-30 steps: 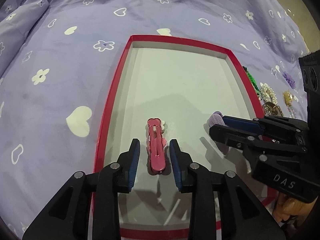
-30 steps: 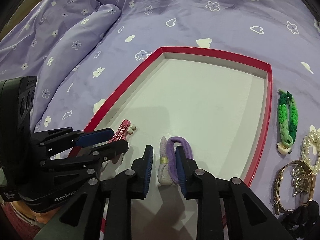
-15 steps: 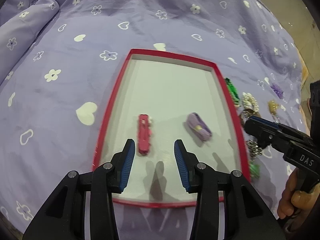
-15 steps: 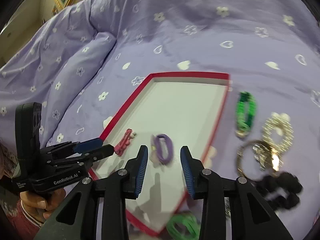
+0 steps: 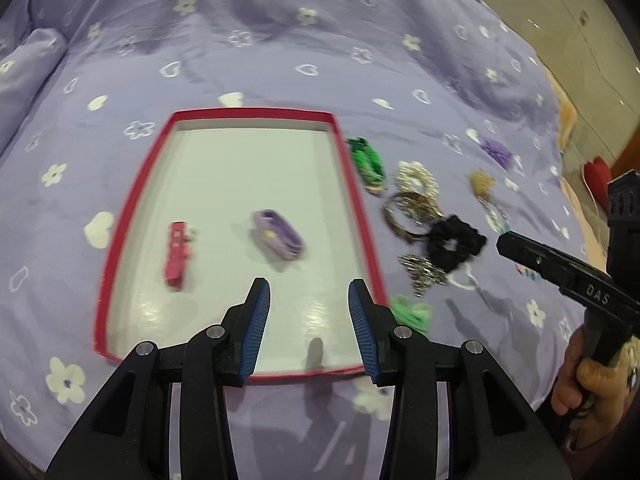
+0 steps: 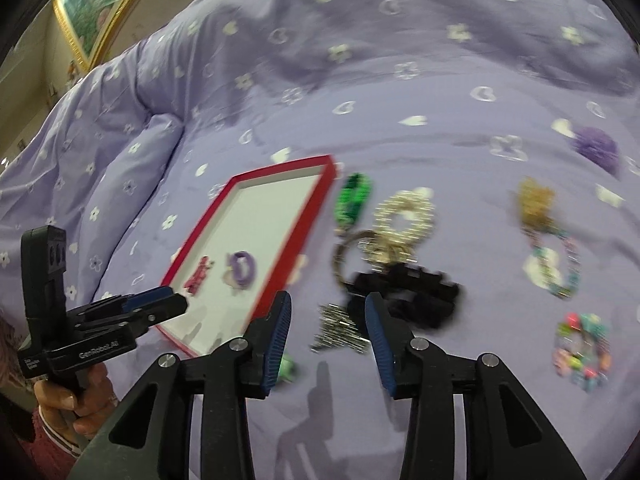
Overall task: Organize jewelry
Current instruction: 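Grasp the black scrunchie with left tool while right tool grasps the pastel beaded bracelet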
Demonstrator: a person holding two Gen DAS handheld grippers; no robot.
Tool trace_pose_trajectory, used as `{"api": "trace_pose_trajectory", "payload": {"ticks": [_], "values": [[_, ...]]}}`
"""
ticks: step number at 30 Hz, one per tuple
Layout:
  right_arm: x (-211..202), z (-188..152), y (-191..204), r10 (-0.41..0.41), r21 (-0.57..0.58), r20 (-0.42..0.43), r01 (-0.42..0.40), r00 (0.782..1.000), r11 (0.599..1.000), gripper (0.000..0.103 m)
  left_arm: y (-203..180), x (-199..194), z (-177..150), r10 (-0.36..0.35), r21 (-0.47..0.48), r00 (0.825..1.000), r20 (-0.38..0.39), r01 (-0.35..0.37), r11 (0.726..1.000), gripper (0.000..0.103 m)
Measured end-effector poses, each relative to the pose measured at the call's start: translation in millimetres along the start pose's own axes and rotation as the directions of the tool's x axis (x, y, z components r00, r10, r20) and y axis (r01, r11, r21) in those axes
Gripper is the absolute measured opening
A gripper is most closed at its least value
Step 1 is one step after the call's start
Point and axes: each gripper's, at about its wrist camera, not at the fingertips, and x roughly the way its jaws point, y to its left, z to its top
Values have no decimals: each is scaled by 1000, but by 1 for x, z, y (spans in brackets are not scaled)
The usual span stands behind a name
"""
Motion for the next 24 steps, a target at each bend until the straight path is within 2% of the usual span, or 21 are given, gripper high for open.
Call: {"api": "trace_pose_trajectory", "payload": {"ticks": [10, 17, 24], "values": [[-35, -27, -54, -89, 87, 19, 87, 996, 992, 43, -47, 8, -8, -43, 119, 999, -33, 47, 992, 42], [-58, -45, -89, -169, 139, 36, 163, 985, 977, 43, -63, 14, -10, -62, 136, 997, -52, 69, 988, 43], [-70, -47, -115, -228, 163, 45, 218, 973, 962, 43, -91, 26, 2, -78, 170, 996, -49, 85, 982, 43]]}}
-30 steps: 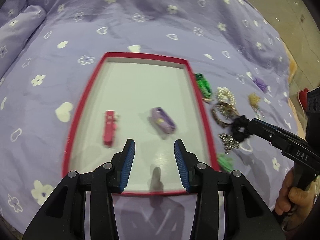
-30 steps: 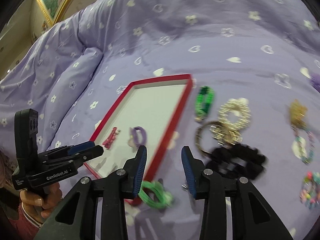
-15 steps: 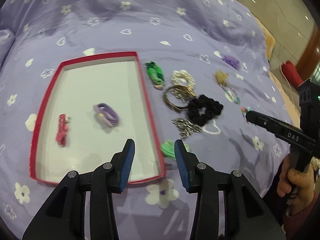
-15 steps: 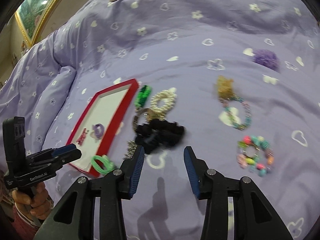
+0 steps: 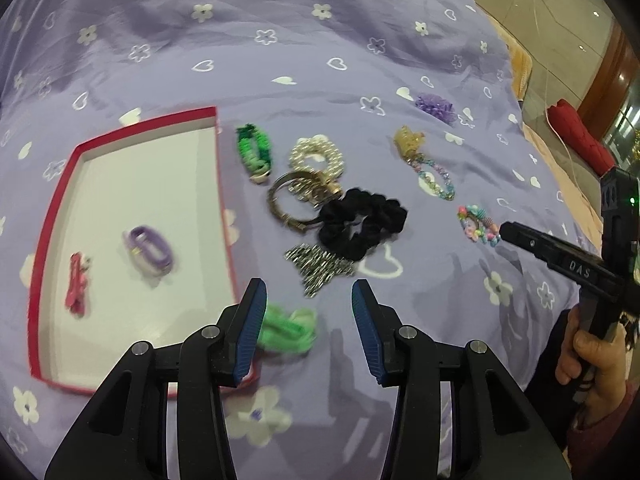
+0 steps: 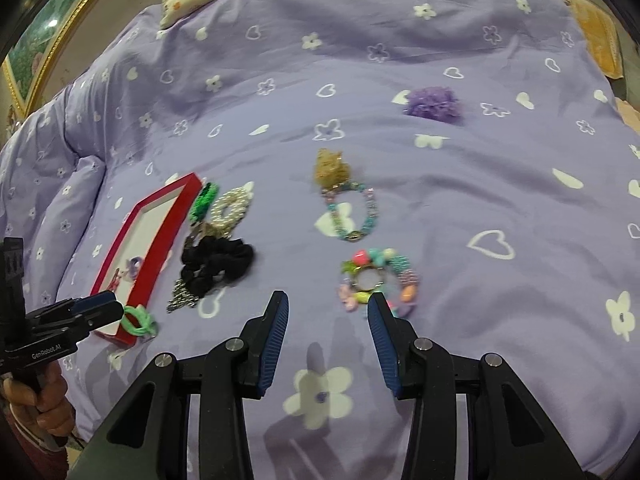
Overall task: Organize jewelry
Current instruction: 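Grasp the black scrunchie with left tool while right tool grasps the pastel beaded bracelet, then lower the scrunchie into the tray with left tool while right tool releases the bracelet there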
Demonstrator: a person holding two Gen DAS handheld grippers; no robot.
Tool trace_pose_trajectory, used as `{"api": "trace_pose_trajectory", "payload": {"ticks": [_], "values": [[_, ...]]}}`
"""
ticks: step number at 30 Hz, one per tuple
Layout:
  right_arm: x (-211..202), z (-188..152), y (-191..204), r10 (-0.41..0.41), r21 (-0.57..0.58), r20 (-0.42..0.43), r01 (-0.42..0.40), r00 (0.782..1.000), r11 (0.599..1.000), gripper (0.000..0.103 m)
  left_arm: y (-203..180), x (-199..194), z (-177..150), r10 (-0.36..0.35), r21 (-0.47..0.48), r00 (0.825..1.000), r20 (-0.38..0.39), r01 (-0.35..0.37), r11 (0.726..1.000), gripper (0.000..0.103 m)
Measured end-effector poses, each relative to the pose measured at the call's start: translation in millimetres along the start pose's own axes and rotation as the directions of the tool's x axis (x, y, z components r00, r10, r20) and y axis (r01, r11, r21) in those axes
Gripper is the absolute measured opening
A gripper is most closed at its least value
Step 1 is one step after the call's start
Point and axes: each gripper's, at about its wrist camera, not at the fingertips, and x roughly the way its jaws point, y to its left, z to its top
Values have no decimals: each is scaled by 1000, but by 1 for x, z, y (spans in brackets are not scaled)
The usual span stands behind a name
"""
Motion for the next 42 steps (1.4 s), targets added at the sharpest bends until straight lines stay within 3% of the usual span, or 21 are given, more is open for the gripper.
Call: {"api": "trace_pose_trajectory", "payload": {"ticks": [6, 19, 21, 22, 23, 24, 26, 32, 42], "values": [[4, 0, -8, 8, -8, -6, -8, 1000, 1000, 43, -16, 27, 20, -6, 31, 1000, -22, 6, 1000, 43], [24, 10, -40, -86, -9, -36, 86, 996, 996, 42, -27, 78, 50, 1, 78, 998, -68, 5, 997, 43], [36, 8, -37, -102, -34, -70, 100, 992, 994, 41, -31, 86, 49, 5, 99, 997, -81, 3, 995, 34], [40, 7, -35, -109, -46, -77, 106, 991, 993, 40, -33, 89, 48, 13, 112, 996, -84, -4, 994, 25], [42, 6, -32, -114, -58, -76, 110, 991, 992, 33, -34, 90, 47, 16, 125, 996, -84, -5, 992, 17], [42, 5, -30, -121, -71, -72, 116, 990, 991, 20, -35, 90, 46, 11, 131, 996, -84, 0, 991, 15], [40, 5, -27, -120, -76, -64, 115, 991, 990, 12, -37, 88, 45, 5, 142, 997, -74, 5, 990, 10], [26, 10, -27, -58, -35, -20, 58, 998, 998, 12, -36, 65, 43, -19, 135, 999, -27, 23, 991, 9], [-3, 26, 5, 26, -56, 56, -23, 998, 998, 12, -24, 18, 36, -45, 79, 998, 47, 41, 996, 9]]}}
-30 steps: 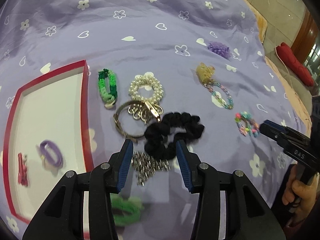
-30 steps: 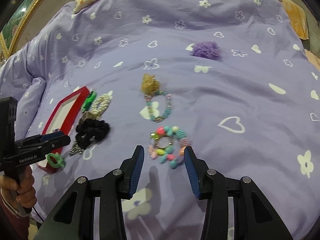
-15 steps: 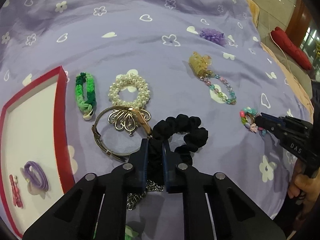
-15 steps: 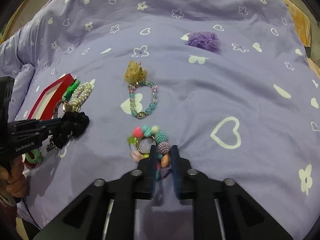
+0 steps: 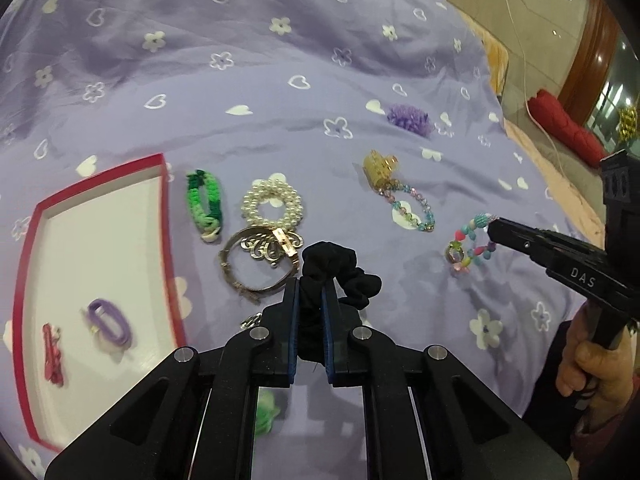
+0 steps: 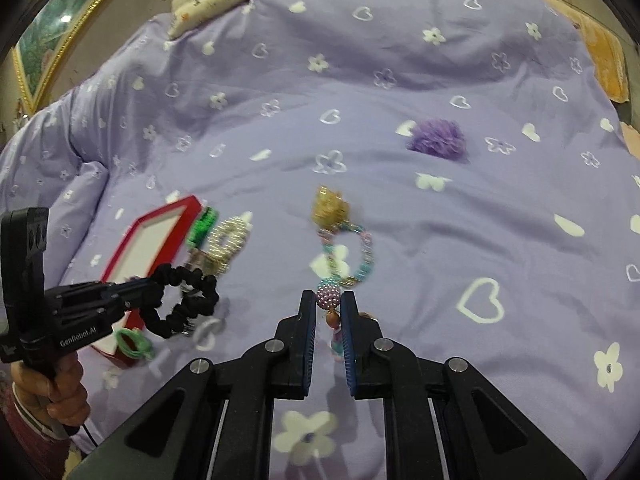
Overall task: Organize jewelry
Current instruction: 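Lower the scrunchie into the tray with left tool while right tool releases the bracelet there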
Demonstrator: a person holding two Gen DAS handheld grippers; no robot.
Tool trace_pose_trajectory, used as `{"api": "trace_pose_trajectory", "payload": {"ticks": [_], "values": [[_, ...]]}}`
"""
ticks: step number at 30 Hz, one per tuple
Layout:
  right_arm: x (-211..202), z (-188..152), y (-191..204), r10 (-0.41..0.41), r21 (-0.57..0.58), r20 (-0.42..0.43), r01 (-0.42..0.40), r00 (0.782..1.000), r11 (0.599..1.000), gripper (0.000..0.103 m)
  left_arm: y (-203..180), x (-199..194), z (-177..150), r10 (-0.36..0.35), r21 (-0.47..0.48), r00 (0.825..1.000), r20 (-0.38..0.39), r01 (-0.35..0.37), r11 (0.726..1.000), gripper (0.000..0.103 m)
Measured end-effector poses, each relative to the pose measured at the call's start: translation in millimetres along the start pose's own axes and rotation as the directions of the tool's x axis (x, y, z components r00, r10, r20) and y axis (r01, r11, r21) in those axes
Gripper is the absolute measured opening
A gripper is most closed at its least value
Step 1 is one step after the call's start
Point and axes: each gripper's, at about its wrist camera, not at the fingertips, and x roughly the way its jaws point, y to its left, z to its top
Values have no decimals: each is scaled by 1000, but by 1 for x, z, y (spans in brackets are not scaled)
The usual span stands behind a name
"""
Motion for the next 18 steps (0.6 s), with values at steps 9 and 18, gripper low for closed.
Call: {"api": "trace_pose_trajectory", "payload": {"ticks": [9, 18], "values": [[0, 7, 44, 91, -43, 4, -91, 996, 995, 12, 38, -43, -15, 36, -103, 998, 58, -30, 994, 8], [18, 13, 101, 186, -104, -22, -188, 982, 977, 12, 82, -70, -28, 91, -191, 992, 84, -74, 979, 8]]}}
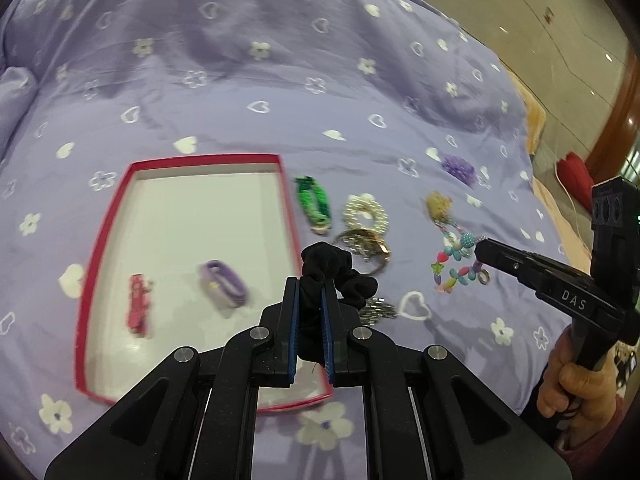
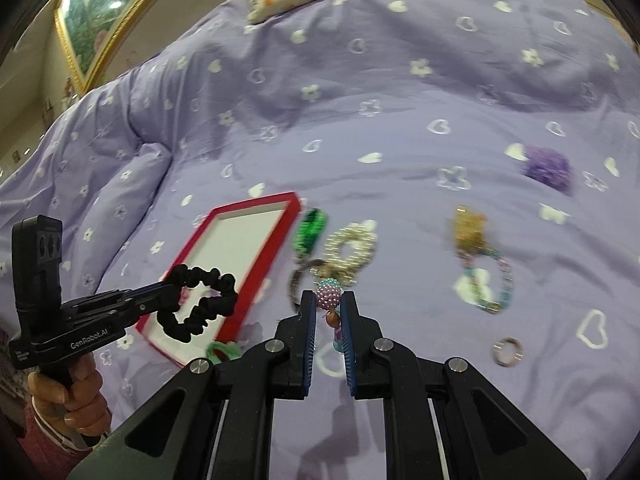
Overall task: Organize jewelry
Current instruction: 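Lower the scrunchie into the tray with left tool while right tool releases the bracelet there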
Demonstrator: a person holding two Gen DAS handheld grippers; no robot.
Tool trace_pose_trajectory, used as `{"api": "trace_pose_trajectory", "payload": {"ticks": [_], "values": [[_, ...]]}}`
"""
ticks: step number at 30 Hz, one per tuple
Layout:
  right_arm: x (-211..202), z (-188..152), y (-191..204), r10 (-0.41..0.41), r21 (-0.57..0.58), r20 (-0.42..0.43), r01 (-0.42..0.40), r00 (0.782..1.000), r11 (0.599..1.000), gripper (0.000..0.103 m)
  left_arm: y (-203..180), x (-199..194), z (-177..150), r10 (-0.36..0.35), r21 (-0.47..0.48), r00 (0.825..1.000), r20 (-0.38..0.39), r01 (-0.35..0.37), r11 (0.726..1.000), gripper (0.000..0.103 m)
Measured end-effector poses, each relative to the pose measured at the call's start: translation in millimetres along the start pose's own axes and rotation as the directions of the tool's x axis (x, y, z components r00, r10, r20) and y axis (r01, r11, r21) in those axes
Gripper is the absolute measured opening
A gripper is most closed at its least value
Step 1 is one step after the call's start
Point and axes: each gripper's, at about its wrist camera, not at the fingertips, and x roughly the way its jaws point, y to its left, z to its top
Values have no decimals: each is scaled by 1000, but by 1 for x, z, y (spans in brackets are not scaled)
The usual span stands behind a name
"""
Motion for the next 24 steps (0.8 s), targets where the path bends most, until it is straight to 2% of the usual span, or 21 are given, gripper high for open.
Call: {"api": "trace_pose_trajectory", "payload": {"ticks": [13, 24], "values": [[42, 9, 68, 118, -84, -51, -122, 992, 989, 12, 71, -20, -5, 90, -130, 995, 32, -85, 988, 8], [100, 31, 113, 173, -110, -84, -182, 981, 977, 12, 121, 0, 12, 143, -203, 990, 21, -136, 970, 8]]}}
